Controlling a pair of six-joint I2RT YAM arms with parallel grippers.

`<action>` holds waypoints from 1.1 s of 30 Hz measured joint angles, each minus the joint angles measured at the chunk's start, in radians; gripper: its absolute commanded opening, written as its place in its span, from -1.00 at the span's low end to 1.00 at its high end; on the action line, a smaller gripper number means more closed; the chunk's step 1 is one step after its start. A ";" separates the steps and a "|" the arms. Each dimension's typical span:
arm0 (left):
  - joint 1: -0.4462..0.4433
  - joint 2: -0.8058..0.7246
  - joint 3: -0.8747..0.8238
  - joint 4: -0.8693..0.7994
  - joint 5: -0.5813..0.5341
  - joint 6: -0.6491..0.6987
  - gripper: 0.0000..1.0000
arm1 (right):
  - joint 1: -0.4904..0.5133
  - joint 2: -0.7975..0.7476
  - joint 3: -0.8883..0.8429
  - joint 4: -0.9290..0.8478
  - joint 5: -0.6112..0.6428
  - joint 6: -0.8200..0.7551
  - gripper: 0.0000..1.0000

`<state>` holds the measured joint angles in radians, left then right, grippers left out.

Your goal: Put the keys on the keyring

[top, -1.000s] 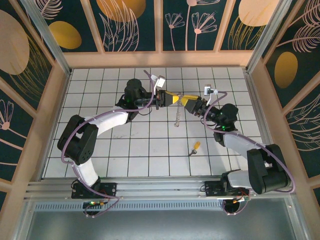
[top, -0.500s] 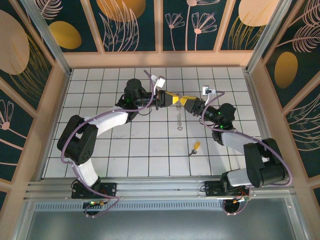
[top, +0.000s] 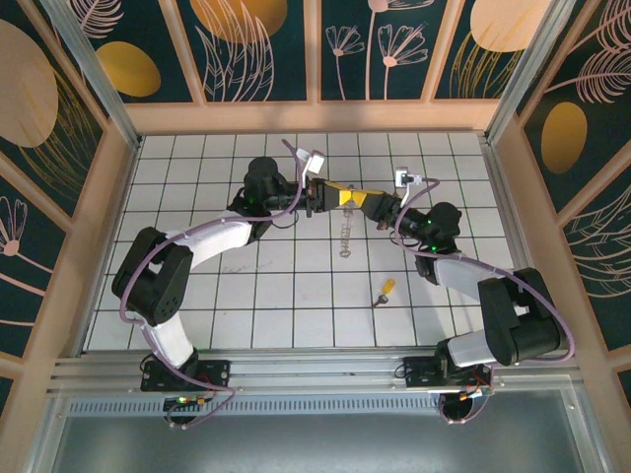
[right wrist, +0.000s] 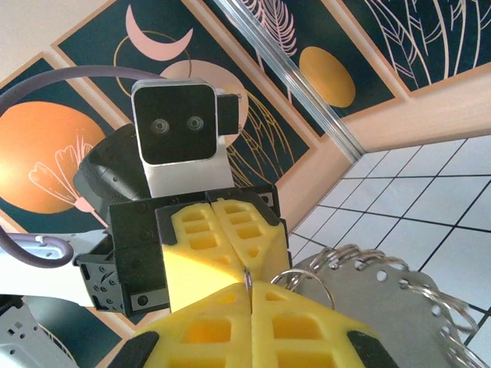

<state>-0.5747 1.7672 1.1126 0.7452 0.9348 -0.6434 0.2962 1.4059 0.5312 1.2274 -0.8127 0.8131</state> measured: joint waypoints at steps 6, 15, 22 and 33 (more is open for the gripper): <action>-0.002 -0.116 -0.166 0.130 -0.204 -0.080 0.16 | 0.000 0.031 0.001 0.045 0.000 0.018 -1.00; -0.002 -0.112 -0.257 0.410 -0.345 -0.261 -0.01 | 0.000 0.093 0.050 0.180 0.015 0.104 -1.00; -0.002 -0.040 -0.257 0.544 -0.349 -0.358 -0.25 | 0.020 0.146 0.084 0.285 0.077 0.177 -1.00; -0.007 -0.017 -0.248 0.616 -0.362 -0.402 -0.32 | 0.079 0.246 0.174 0.322 0.141 0.253 -1.00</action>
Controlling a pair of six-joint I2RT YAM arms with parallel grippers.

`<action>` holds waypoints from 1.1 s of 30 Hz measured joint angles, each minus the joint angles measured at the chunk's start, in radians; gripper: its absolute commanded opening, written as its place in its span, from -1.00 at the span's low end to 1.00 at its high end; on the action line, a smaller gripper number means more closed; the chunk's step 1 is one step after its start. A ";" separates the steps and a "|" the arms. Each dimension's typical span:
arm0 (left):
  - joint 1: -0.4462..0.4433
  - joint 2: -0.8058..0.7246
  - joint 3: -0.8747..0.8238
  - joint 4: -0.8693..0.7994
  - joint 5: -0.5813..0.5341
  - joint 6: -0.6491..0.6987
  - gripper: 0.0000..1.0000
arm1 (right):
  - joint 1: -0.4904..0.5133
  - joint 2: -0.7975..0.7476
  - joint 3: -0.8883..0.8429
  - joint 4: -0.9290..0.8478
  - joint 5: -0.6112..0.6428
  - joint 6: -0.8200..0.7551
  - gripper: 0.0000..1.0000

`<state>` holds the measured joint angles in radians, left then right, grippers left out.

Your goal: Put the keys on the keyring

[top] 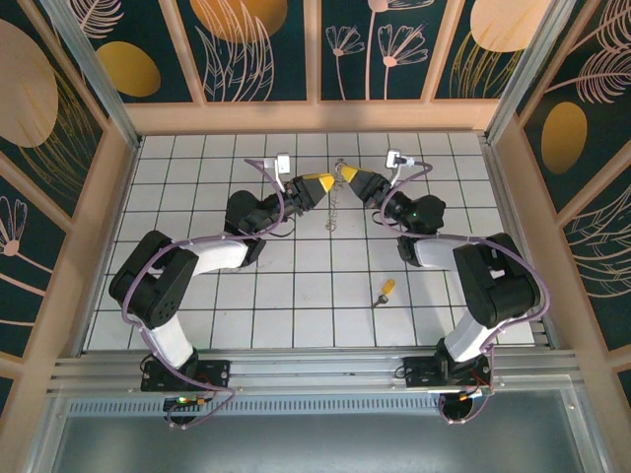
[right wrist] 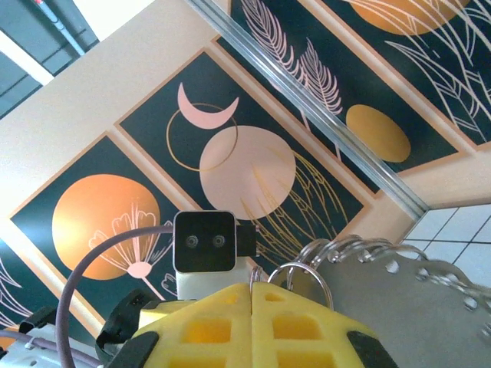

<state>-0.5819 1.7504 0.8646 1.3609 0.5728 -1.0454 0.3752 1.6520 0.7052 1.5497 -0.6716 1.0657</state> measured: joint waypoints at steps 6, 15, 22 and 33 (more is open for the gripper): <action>0.000 0.005 0.005 0.035 -0.026 -0.008 -0.26 | 0.021 0.013 0.013 0.006 0.013 0.015 -1.00; 0.000 0.034 0.027 0.056 -0.045 -0.023 -0.21 | 0.029 0.014 0.013 0.012 0.018 0.015 -1.00; 0.000 0.052 0.051 0.076 -0.051 -0.035 -0.29 | 0.034 0.025 0.013 0.016 0.018 0.015 -1.00; 0.000 0.063 0.058 0.085 -0.051 -0.045 -0.51 | 0.038 0.033 0.013 0.019 0.018 0.017 -1.00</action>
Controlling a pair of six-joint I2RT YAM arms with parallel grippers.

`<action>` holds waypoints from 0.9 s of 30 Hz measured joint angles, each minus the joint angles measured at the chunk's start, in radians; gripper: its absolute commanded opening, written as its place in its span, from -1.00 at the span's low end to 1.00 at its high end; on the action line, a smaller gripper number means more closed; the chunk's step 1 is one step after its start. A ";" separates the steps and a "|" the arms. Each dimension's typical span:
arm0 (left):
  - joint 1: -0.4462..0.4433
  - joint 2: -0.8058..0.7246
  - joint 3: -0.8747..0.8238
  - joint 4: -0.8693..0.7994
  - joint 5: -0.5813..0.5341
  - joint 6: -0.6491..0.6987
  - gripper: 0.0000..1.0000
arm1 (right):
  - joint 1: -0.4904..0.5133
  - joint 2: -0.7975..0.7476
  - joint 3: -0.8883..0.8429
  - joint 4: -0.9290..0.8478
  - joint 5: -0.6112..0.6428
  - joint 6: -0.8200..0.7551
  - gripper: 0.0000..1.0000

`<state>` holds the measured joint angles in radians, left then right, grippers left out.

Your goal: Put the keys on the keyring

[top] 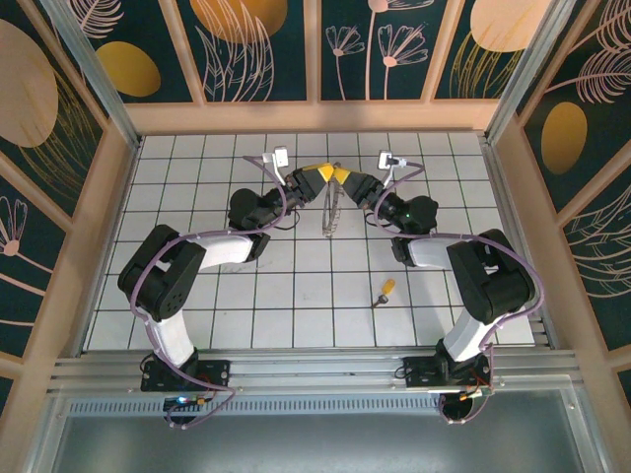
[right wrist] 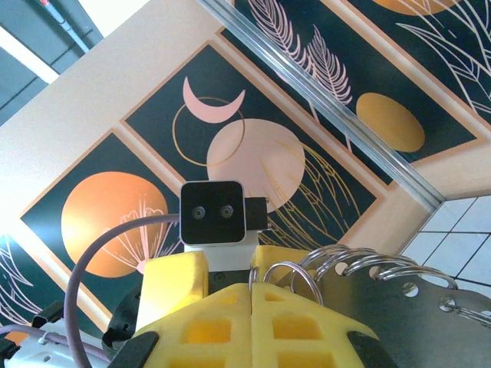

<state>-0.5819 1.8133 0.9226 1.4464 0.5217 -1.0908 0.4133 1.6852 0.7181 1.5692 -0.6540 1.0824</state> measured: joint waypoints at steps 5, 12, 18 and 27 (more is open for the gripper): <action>0.000 0.000 -0.011 0.000 -0.003 -0.003 -0.71 | 0.000 0.001 0.000 0.003 0.000 0.001 -1.00; 0.001 0.007 -0.013 0.003 -0.008 -0.004 -0.95 | 0.001 0.002 0.001 0.006 -0.001 0.002 -1.00; 0.002 0.012 -0.013 0.005 -0.006 -0.006 -1.00 | -0.005 0.005 0.001 0.005 -0.004 0.013 -0.24; 0.000 0.011 0.051 -0.227 0.055 0.087 -1.00 | -0.143 -0.096 -0.082 -0.017 -0.009 0.021 -0.05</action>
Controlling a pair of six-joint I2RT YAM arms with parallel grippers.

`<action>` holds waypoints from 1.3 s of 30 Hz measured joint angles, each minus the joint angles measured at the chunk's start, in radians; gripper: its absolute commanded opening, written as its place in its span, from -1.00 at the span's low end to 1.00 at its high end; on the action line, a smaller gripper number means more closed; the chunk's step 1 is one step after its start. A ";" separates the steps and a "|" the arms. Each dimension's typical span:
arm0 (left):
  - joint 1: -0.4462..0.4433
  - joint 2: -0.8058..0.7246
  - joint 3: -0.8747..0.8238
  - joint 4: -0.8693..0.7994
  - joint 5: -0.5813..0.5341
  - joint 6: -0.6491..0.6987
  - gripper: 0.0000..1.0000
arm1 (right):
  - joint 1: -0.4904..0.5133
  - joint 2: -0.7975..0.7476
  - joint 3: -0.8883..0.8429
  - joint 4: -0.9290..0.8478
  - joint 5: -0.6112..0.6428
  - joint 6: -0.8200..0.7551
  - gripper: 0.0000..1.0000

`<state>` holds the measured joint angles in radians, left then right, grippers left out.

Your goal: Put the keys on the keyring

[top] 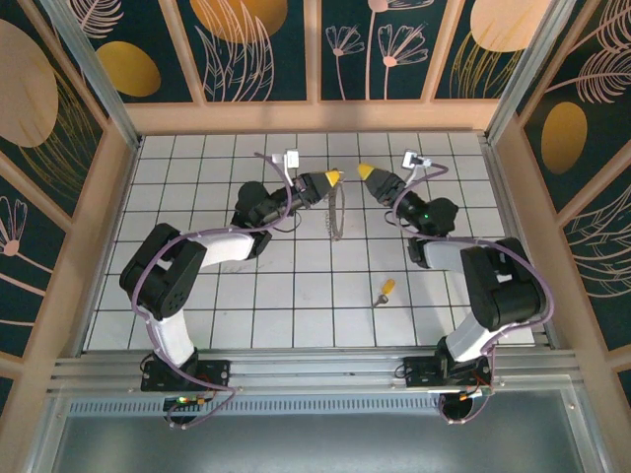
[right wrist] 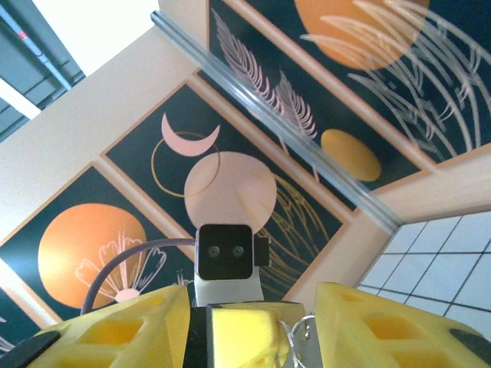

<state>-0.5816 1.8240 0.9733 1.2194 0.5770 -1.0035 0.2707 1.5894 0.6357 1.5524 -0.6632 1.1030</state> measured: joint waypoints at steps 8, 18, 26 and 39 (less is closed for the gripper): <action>0.007 0.000 0.179 -0.296 0.136 0.140 -1.00 | -0.036 -0.122 -0.041 -0.095 -0.065 -0.066 -0.08; 0.008 0.000 0.250 -0.467 0.237 0.214 -1.00 | -0.035 -0.130 -0.100 -0.147 -0.109 -0.102 -0.12; 0.007 0.000 0.250 -0.483 0.259 0.215 -1.00 | -0.033 -0.130 -0.102 -0.146 -0.116 -0.102 -0.15; 0.010 0.000 0.250 -0.470 0.280 0.214 -1.00 | -0.019 -0.068 -0.069 -0.134 -0.116 -0.098 -0.25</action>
<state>-0.5713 1.8244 1.2232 0.7498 0.8570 -0.7898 0.2516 1.5219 0.5663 1.4181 -0.7788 1.0046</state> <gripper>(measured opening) 0.050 0.394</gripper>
